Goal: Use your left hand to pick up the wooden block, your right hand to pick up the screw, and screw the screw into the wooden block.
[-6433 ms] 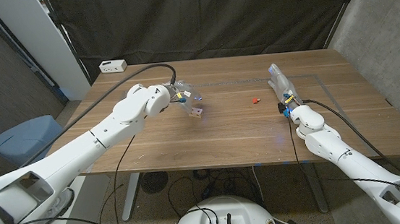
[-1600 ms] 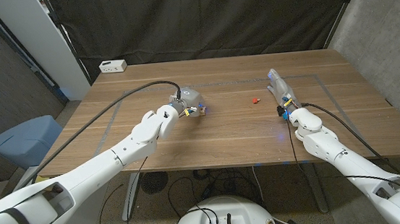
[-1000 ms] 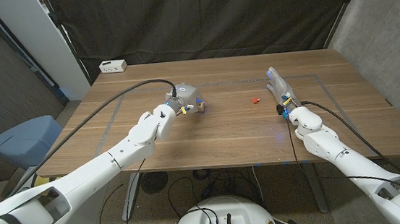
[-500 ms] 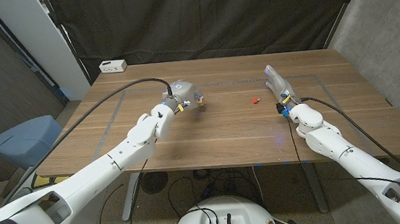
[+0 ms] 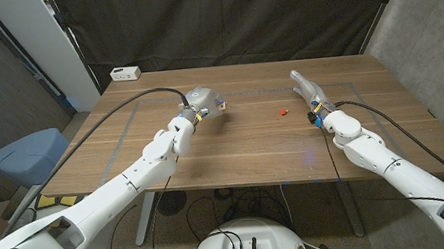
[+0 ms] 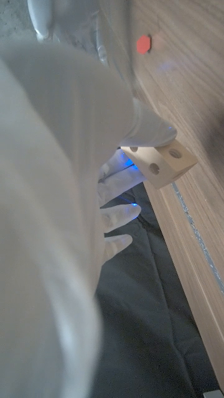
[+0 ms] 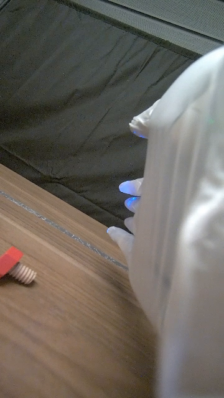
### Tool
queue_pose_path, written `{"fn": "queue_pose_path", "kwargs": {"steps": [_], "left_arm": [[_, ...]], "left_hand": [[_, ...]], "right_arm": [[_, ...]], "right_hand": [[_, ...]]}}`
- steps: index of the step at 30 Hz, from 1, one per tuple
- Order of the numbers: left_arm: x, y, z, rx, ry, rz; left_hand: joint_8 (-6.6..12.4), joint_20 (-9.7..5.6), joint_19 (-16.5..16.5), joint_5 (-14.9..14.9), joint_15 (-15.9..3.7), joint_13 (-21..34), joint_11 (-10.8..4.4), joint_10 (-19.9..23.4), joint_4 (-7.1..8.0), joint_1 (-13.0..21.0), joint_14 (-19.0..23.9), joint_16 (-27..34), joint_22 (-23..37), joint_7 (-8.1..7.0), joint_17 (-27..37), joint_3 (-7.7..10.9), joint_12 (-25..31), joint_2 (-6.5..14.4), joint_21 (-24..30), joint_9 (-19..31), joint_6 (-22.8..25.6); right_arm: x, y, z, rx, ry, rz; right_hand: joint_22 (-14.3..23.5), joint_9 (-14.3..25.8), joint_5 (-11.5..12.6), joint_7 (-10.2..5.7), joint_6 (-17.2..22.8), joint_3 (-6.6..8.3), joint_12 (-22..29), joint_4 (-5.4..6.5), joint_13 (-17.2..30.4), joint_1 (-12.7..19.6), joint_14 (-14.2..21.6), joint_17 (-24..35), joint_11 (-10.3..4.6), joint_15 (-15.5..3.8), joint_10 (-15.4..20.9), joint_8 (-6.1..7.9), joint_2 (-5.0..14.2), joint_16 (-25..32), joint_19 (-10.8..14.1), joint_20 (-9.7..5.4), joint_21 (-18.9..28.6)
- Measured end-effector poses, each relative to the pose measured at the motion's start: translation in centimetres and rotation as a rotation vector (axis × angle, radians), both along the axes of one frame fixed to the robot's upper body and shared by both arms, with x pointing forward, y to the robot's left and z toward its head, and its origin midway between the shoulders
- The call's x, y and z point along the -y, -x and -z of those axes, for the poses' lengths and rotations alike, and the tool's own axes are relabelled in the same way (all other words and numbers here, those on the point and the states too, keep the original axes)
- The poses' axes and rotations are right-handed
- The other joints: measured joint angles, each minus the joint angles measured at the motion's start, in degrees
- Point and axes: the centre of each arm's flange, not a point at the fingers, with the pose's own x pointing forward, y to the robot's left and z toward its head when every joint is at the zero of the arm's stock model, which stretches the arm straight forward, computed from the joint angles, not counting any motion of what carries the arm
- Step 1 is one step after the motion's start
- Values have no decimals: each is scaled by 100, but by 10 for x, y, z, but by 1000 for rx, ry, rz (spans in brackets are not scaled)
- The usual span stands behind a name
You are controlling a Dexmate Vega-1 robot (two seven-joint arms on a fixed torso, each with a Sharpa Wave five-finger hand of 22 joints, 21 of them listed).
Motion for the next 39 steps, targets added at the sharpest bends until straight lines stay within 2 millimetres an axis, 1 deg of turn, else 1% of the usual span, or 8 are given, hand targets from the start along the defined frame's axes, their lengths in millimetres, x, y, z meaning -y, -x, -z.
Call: {"fn": "queue_pose_path", "kwargs": {"steps": [4,11,15,19,21,27,32,39], "left_arm": [[0,-2,0,-10,57,20],[1,-3,1,-30,130,52],[2,-4,1,-43,168,67],[3,-6,3,-67,221,94],[3,-6,4,-78,243,105],[4,-9,5,-113,313,144],[5,-10,5,-139,370,184],[7,-10,5,-167,442,251]], "left_hand": [[-1,0,0,-5,0,-8,0,0,21,0,0,0,0,0,0,-22,-10,0,0,-13,0],[-5,0,0,-6,0,-49,0,0,23,0,0,0,0,0,0,-67,-96,0,0,-28,-2],[-44,0,0,-5,0,-77,19,-21,22,0,0,0,0,-33,0,-67,-152,-1,0,-26,-36],[-44,0,-43,-6,0,-91,19,-21,38,0,0,0,0,0,29,-82,-174,0,0,-16,-71],[-88,0,-43,-6,0,-102,19,-21,38,-1,0,0,0,0,29,-82,-196,-2,0,-13,-70],[-88,-22,-66,-6,21,-118,-14,-55,62,-30,-22,0,0,-9,29,-106,-219,-31,-35,-11,-122],[-120,-30,-74,-6,21,-130,-14,-55,42,-30,-22,0,-1,0,29,-126,-219,-31,-35,-10,-131],[-133,-60,-105,-6,21,-144,16,-85,64,-30,-22,0,0,0,28,-149,-280,-31,-35,-10,-131]], "right_arm": [[2,3,-5,5,54,25],[6,7,-9,5,125,55],[9,8,-11,4,158,71],[13,10,-14,2,206,91],[14,11,-16,2,227,99],[19,15,-21,0,282,117],[23,19,-26,-1,327,131],[26,23,-33,2,418,165]], "right_hand": [[0,0,0,-31,114,15,0,-61,0,38,40,0,-13,20,56,22,-40,0,34,9,0],[0,3,0,-205,287,75,0,-215,0,249,151,0,14,12,158,22,-55,0,161,25,0],[0,16,0,-237,382,175,0,-366,0,443,231,1,43,16,266,22,-14,0,232,-27,0],[0,16,0,-264,539,298,0,-588,0,690,255,1,51,10,400,22,-11,0,299,-32,0],[0,16,0,-298,586,342,0,-662,0,792,277,1,42,32,409,65,-10,0,320,-53,0],[0,16,45,-460,748,389,0,-842,0,961,285,1,42,41,409,66,-179,0,361,-33,-48],[0,16,45,-582,870,411,0,-914,27,1087,285,1,42,41,409,105,-245,-35,349,22,-69],[0,43,11,-594,1070,451,0,-955,29,1252,347,1,20,41,430,110,-348,-35,379,51,-69]]}}
